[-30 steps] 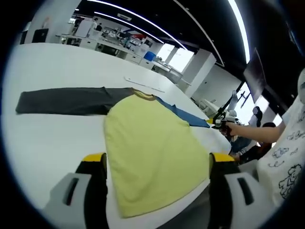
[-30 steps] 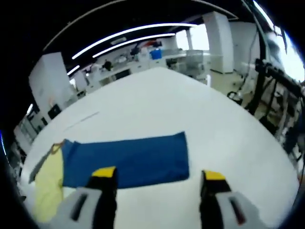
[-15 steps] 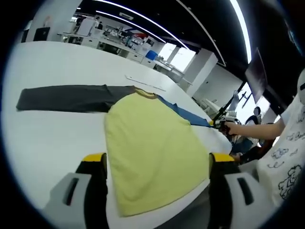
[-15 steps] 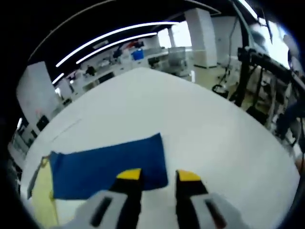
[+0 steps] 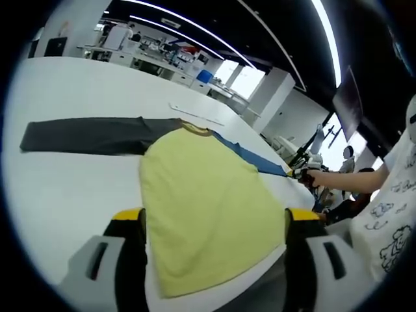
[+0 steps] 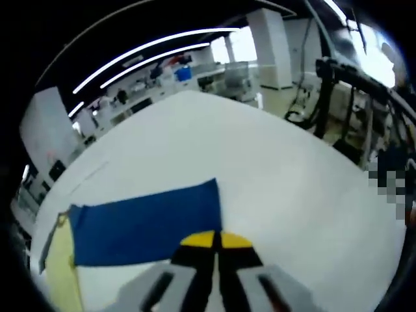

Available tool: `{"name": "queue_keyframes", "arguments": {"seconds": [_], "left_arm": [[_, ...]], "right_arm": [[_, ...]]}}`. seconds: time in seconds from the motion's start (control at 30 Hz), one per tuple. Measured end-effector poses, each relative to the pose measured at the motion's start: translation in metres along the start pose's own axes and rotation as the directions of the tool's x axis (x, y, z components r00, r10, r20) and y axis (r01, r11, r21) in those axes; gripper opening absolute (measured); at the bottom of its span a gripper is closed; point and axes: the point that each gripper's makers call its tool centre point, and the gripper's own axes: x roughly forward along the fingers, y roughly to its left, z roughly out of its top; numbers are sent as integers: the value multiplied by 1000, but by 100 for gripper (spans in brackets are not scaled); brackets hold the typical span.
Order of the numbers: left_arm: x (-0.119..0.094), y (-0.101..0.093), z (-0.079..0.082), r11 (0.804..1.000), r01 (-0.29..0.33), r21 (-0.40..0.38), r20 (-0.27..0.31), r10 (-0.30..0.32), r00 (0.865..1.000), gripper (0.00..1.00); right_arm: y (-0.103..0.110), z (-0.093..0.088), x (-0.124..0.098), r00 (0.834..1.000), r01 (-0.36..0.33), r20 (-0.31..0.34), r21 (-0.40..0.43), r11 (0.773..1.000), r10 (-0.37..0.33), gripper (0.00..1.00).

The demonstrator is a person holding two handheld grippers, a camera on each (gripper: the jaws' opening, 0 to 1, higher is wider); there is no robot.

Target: Fold the garment on the visible template until the final outline fits inside the template.

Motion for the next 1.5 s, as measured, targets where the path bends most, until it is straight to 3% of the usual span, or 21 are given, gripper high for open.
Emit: {"name": "queue_keyframes", "arguments": {"seconds": [0.2, 0.33, 0.47, 0.53, 0.63, 0.67, 0.8, 0.9, 0.93, 1.03, 1.23, 1.5], "left_arm": [[0, -1, 0, 1000, 7, 1, 6, -7, 1000, 85], [0, -1, 1, 1000, 10, 4, 14, -11, 1000, 85], [-1, -2, 2, 1000, 12, 12, 18, -12, 1000, 85], [0, -1, 3, 1000, 13, 15, 21, -13, 1000, 85], [2, 0, 3, 999, 12, 35, 18, -13, 1000, 86], [3, 0, 3, 999, 11, 40, 15, -12, 1000, 87], [4, -5, 3, 997, 12, 76, 7, -12, 1000, 89], [4, -4, 2, 994, 6, 105, -6, -6, 1000, 93], [3, -4, 1, 994, 5, 111, -9, -4, 1000, 94], [2, 1, -3, 991, -3, 134, -26, 7, 1000, 95], [2, 5, -8, 988, -12, 153, -31, 17, 999, 96], [2, 12, -16, 980, -23, 199, -64, 36, 997, 97]], "right_arm": [[1, -7, -8, 1000, 5, -2, -13, 1000, -5, 0], [5, 2, -12, 1000, -6, 28, -20, 1000, 7, 0], [28, 22, -16, 991, -89, 93, -29, 996, 91, 0], [49, 32, -19, 980, -151, 119, -55, 987, 156, 0], [93, 37, -20, 954, -265, 113, -118, 957, 278, 0], [118, 32, -27, 942, -305, 103, -137, 942, 320, 0], [168, 26, -30, 901, -409, 65, -195, 891, 428, 0], [207, 20, -32, 862, -487, 35, -224, 844, 506, 0], [212, 20, -32, 856, -495, 34, -227, 838, 515, 0], [254, 11, -41, 813, -567, 8, -212, 796, 582, 0], [311, -2, -39, 751, -650, -40, -223, 726, 659, 0], [375, -25, -48, 684, -723, -80, -205, 660, 725, 0]]}}
